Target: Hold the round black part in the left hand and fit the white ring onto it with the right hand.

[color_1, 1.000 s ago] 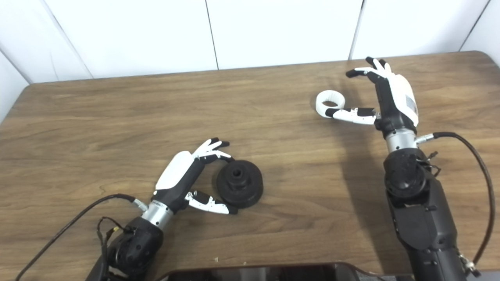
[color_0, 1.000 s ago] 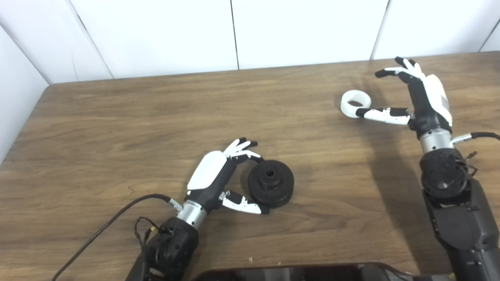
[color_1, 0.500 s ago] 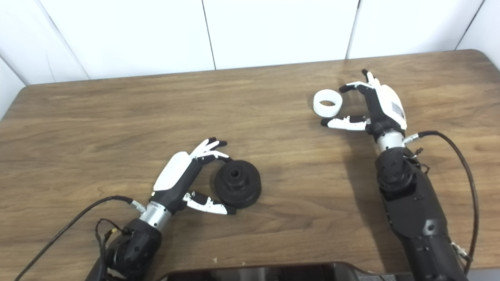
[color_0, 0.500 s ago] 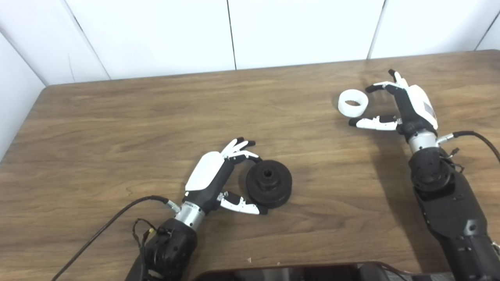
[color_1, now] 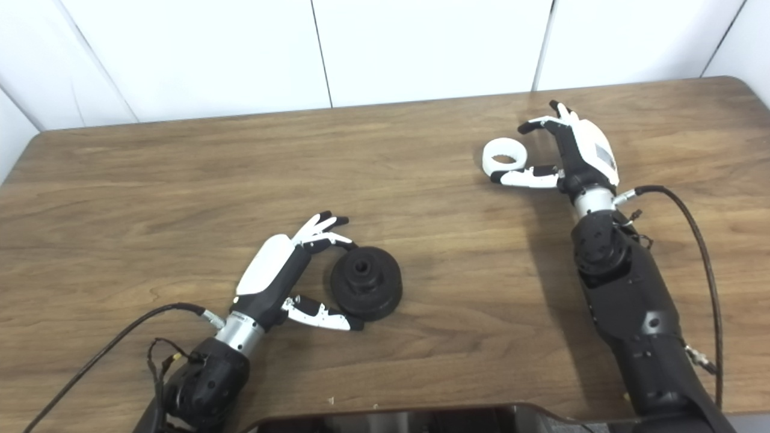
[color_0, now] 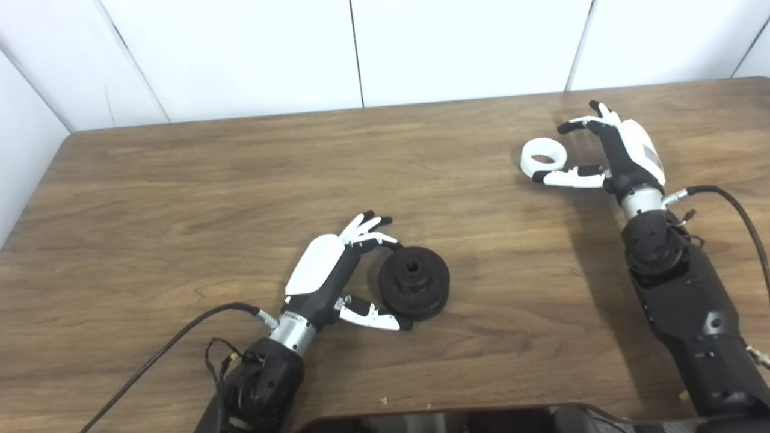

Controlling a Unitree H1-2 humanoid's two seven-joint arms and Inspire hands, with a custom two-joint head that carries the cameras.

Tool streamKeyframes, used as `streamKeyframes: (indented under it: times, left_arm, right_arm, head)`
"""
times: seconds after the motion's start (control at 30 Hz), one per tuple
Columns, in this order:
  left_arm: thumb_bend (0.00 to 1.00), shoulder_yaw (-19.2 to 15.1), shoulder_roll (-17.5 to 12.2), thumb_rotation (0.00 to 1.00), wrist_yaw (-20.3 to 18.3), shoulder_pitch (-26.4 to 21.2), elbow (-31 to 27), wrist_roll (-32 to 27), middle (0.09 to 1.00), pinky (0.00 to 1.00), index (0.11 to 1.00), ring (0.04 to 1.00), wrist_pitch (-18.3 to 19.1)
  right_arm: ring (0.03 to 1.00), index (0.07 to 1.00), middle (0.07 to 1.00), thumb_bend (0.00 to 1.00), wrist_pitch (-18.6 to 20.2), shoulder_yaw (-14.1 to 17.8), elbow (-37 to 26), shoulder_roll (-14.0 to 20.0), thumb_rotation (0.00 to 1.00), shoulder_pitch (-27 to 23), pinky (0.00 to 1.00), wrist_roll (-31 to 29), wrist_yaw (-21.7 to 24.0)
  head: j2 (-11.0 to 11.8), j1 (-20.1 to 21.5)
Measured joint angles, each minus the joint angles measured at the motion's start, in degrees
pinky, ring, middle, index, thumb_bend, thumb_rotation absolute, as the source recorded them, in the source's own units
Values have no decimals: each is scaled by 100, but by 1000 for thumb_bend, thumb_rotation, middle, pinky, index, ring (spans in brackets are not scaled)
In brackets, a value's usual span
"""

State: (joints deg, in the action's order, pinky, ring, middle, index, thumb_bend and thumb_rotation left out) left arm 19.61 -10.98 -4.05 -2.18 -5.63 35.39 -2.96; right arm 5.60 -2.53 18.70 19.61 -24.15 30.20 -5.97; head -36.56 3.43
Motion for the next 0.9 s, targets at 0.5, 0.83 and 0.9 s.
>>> streamKeyframes:
  times: [0.5,0.83,0.9]
  left_arm:
    - [843,0,15,201,88,1,85,-9,918,870,600,982,-63]
    - [848,-9,13,217,101,-15,109,10,918,859,601,977,-109]
    - [843,-10,13,233,100,-15,108,12,920,857,602,978,-109]
  right_arm:
    - [1000,745,964,994,-19,-256,570,11,362,-336,1000,-127,83]
    - [1000,743,961,988,-37,-342,925,90,342,-537,1000,-280,160]
    - [1000,742,959,986,-39,-362,1008,103,343,-557,1000,-295,170]
  head:
    - [53,-35]
    - [18,-44]
    - [18,-44]
